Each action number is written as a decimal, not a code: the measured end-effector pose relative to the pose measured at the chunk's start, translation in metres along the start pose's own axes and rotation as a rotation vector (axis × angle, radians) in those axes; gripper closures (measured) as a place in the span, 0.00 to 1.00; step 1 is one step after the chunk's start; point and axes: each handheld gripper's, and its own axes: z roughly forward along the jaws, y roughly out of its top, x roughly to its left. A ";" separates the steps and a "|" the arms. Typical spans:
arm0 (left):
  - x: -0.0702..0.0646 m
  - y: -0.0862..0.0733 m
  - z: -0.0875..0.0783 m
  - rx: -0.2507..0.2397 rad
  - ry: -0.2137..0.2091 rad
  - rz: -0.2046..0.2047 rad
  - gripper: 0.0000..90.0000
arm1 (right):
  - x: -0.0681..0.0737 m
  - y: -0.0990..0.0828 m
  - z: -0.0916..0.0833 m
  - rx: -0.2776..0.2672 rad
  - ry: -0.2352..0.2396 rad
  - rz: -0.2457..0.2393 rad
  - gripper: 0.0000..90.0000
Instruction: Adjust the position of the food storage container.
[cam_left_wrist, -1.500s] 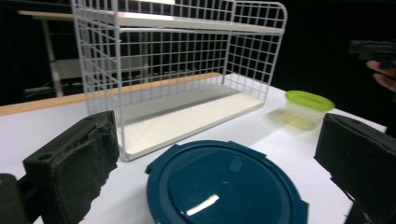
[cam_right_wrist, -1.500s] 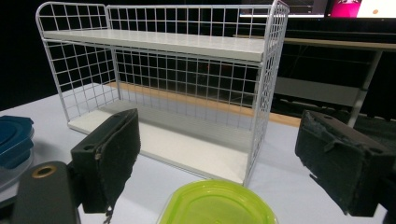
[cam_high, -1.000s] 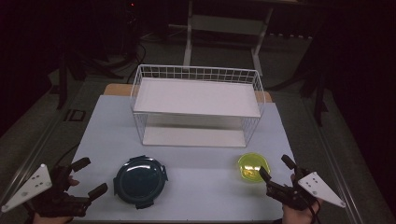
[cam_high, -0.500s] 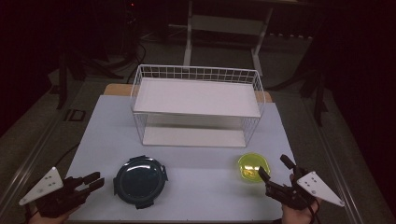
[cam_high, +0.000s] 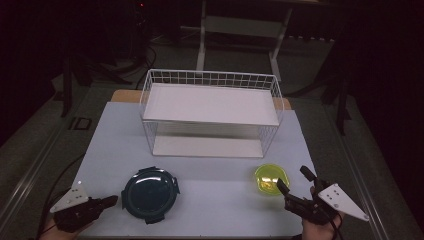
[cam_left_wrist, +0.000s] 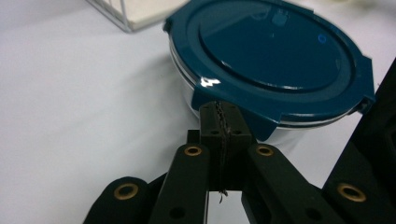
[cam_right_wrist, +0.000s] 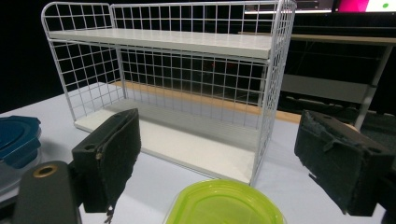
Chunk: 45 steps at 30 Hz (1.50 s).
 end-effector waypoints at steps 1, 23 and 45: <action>0.000 0.000 0.002 0.010 -0.003 0.003 0.99 | 0.000 0.000 0.000 0.001 0.000 0.000 0.16; 0.007 0.016 0.029 0.026 -0.011 -0.012 0.99 | -0.001 0.000 0.001 0.001 0.007 0.012 0.16; 0.005 0.026 0.040 0.042 -0.030 -0.022 0.99 | 0.001 -0.001 0.002 0.010 0.011 0.006 0.16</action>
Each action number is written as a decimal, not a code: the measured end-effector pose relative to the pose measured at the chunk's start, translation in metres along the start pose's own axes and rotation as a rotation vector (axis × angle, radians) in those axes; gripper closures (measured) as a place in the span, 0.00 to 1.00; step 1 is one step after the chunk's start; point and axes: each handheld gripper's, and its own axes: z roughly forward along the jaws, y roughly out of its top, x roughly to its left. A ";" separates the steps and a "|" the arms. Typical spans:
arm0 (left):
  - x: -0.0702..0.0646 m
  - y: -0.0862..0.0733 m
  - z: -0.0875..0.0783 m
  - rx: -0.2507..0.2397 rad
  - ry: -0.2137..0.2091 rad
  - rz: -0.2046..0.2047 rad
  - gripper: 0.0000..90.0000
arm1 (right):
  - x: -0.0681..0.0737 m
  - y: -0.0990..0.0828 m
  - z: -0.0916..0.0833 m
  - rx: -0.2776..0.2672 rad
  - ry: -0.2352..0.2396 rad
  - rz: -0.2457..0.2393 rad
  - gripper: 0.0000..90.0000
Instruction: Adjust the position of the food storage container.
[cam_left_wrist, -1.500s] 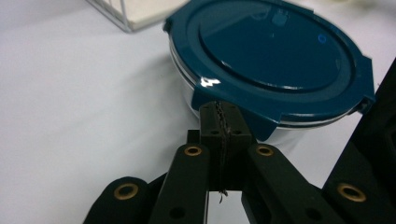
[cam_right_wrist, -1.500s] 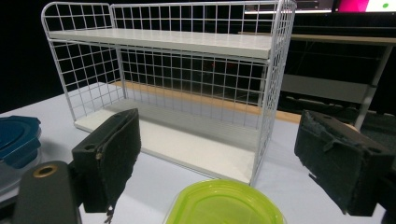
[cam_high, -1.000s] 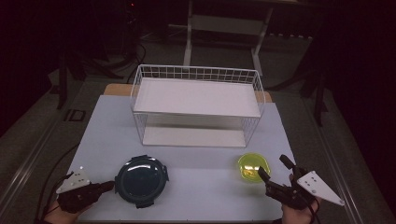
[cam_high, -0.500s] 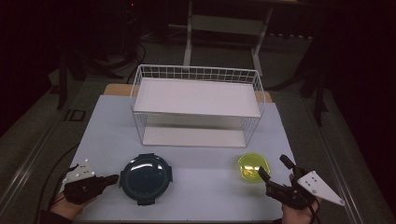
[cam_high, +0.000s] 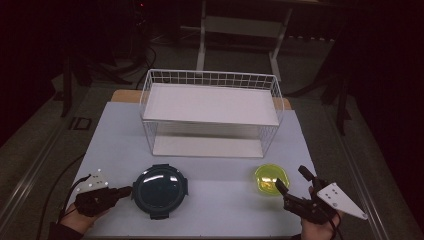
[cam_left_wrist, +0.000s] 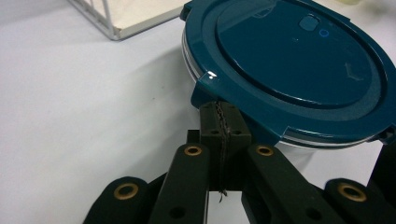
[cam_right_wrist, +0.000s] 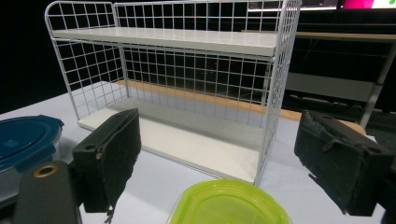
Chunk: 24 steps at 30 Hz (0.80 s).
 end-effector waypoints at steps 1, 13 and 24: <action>0.000 0.001 0.001 0.002 -0.004 -0.001 0.99 | 0.000 0.000 0.000 -0.002 0.001 -0.001 0.16; -0.006 0.012 0.017 0.009 -0.026 0.006 0.99 | 0.001 0.000 0.000 0.004 0.004 -0.011 0.16; -0.009 0.020 0.028 0.011 -0.042 0.007 0.99 | 0.002 0.001 0.001 0.010 0.005 -0.024 0.16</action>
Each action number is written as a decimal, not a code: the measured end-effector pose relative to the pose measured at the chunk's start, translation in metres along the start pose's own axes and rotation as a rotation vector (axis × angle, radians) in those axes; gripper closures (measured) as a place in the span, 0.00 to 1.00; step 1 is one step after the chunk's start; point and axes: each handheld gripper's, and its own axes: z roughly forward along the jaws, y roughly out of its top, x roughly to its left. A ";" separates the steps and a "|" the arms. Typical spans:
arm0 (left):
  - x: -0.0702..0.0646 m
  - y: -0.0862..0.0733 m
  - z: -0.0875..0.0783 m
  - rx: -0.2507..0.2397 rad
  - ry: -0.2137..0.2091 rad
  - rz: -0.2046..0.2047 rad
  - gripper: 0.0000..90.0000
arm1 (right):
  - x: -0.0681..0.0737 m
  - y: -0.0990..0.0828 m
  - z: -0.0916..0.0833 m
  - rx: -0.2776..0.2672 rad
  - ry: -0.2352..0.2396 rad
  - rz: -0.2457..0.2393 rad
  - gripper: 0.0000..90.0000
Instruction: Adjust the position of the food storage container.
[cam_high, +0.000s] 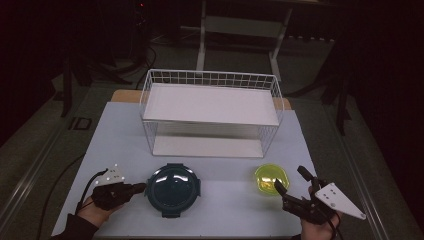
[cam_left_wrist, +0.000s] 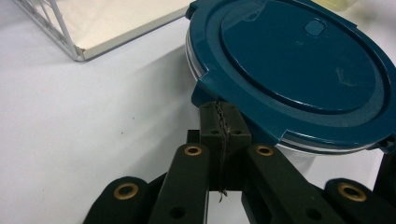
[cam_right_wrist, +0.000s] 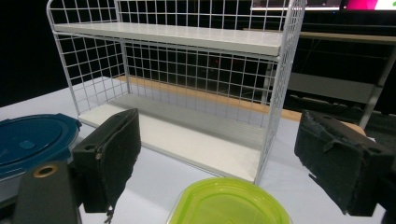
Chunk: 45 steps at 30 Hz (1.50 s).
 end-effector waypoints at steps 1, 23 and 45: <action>0.000 0.000 0.000 0.000 0.000 0.000 0.99 | 0.000 0.000 0.000 0.001 0.001 -0.001 0.16; -0.004 0.003 0.007 -0.011 -0.018 -0.014 0.99 | 0.008 0.001 0.004 0.000 0.019 -0.040 0.17; 0.000 0.008 -0.008 -0.097 -0.011 -0.064 0.50 | 0.002 0.000 0.002 0.005 0.003 -0.034 0.24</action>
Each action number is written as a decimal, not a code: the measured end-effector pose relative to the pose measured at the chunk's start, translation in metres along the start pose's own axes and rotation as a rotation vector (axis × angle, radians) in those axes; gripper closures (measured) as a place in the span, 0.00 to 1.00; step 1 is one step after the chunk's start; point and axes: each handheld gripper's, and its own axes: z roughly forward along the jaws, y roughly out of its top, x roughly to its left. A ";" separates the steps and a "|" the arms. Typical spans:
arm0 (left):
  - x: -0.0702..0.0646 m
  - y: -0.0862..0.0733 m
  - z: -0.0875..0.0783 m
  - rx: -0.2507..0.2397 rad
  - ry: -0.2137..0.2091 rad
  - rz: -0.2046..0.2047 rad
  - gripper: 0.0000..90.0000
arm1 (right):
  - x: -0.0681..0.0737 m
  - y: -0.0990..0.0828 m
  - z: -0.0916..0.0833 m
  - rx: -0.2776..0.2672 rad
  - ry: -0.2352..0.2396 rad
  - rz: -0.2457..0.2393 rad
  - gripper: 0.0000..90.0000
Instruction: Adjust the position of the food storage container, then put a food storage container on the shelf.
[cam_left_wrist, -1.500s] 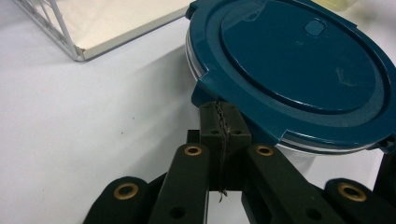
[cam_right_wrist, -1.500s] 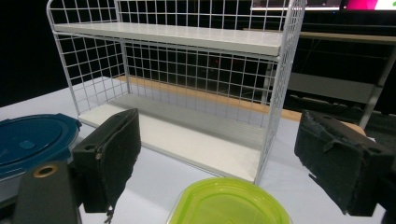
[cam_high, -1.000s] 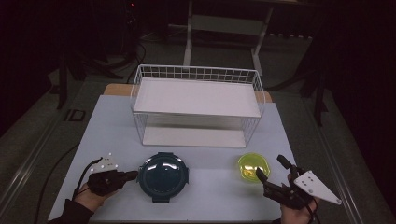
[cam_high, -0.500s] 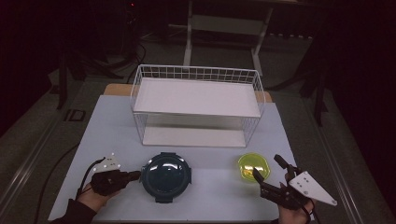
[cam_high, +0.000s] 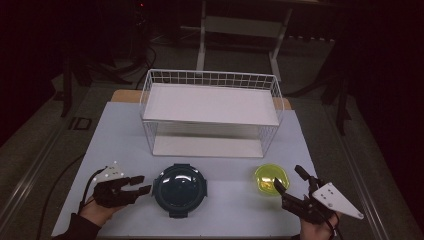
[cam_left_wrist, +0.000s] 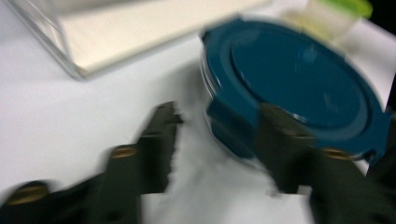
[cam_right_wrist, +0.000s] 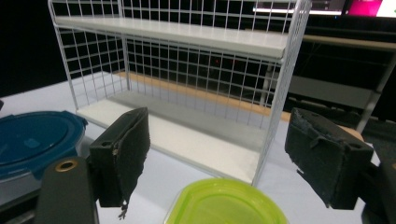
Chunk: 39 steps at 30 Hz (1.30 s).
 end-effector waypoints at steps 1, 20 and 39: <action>0.001 0.002 -0.004 -0.017 0.003 -0.006 0.38 | -0.001 0.000 0.000 -0.011 0.004 -0.008 0.24; -0.013 0.021 -0.004 -0.031 -0.105 -0.039 0.02 | 0.014 0.003 0.008 0.045 0.037 -0.054 0.13; 0.009 0.013 0.023 0.167 -0.193 -0.392 0.12 | 0.034 0.005 0.013 0.047 0.080 -0.066 0.12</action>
